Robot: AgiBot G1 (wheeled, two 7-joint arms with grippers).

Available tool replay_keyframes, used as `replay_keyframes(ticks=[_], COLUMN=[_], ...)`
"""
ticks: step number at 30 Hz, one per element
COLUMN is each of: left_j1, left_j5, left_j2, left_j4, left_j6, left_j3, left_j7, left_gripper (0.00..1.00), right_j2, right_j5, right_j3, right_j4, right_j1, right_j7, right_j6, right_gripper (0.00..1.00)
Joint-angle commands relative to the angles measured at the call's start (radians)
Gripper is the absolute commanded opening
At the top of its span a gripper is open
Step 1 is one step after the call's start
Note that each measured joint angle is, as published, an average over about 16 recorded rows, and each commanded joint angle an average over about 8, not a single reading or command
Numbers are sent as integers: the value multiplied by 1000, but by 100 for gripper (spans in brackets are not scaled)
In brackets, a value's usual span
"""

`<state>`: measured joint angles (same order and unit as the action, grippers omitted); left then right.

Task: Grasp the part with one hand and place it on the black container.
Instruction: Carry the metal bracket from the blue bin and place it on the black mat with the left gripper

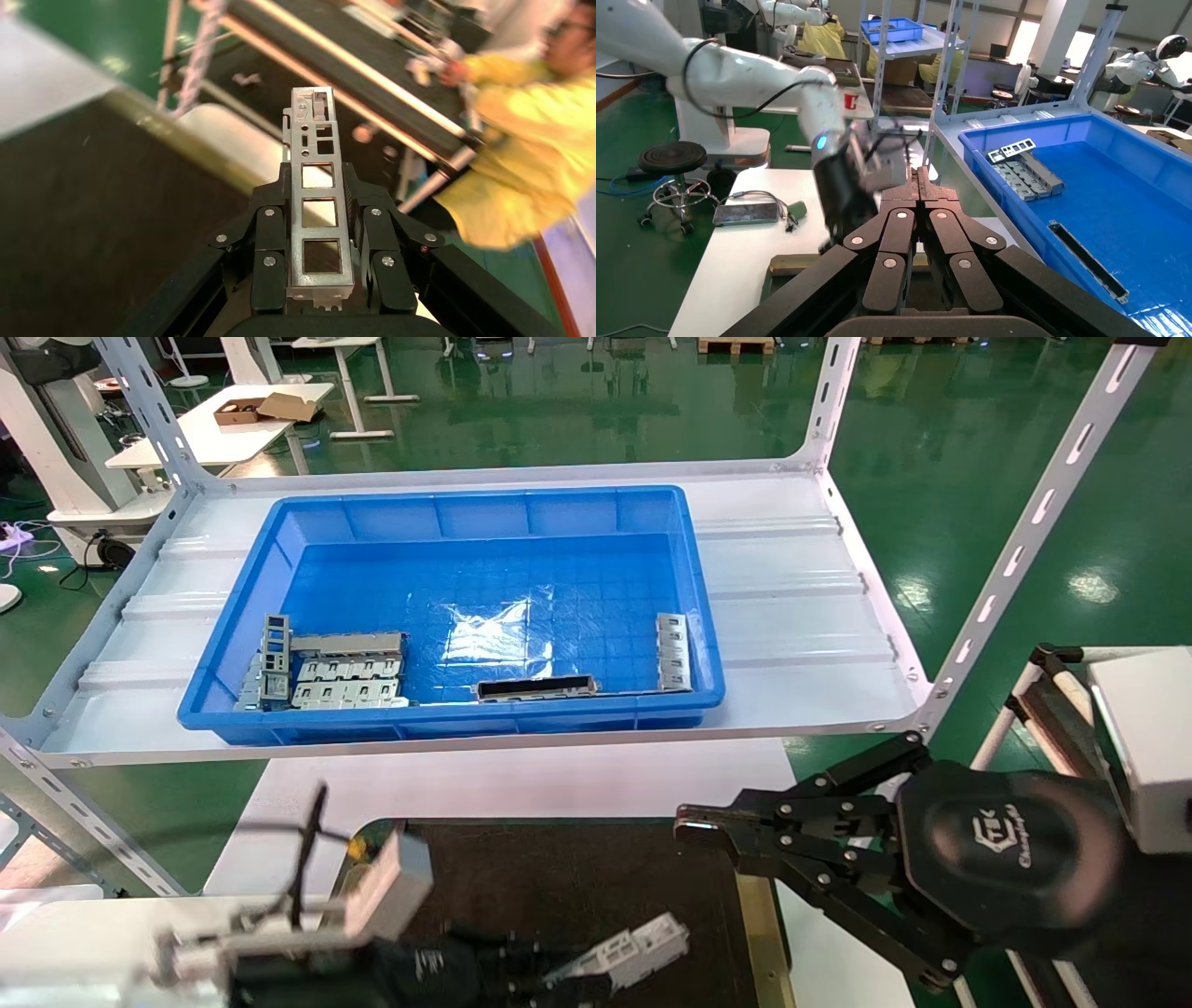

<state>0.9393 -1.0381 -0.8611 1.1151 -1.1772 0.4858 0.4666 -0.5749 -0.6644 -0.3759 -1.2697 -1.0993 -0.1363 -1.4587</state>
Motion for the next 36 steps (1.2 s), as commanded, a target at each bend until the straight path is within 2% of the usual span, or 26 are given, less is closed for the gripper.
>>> replay_keyframes(ticks=[1,9,18,28,36], left_j1=[-80,-245,-307,-248,-191], left_j5=[-9,-131,-263,-326,-288], left_j2=[13,-96,-277,-455,-493], left_j4=[58,122,69,-110,-192], left_j6=[83,501,898,1120,1209], left_j3=[1,27,79,161,259], left_j7=[47,163,268,344,389], left_gripper=[0,0,0,0,0], right_j2=[0,0,0,0,0], right_j5=[0,0,0,0,0], right_j3=[0,0,0,0,0], right_j4=[0,0,0,0,0], right_j1=[0,0,0,0,0], right_j7=[0,0,0,0,0], right_j6=[0,0,0,0,0], right_gripper=[0,0,0,0,0])
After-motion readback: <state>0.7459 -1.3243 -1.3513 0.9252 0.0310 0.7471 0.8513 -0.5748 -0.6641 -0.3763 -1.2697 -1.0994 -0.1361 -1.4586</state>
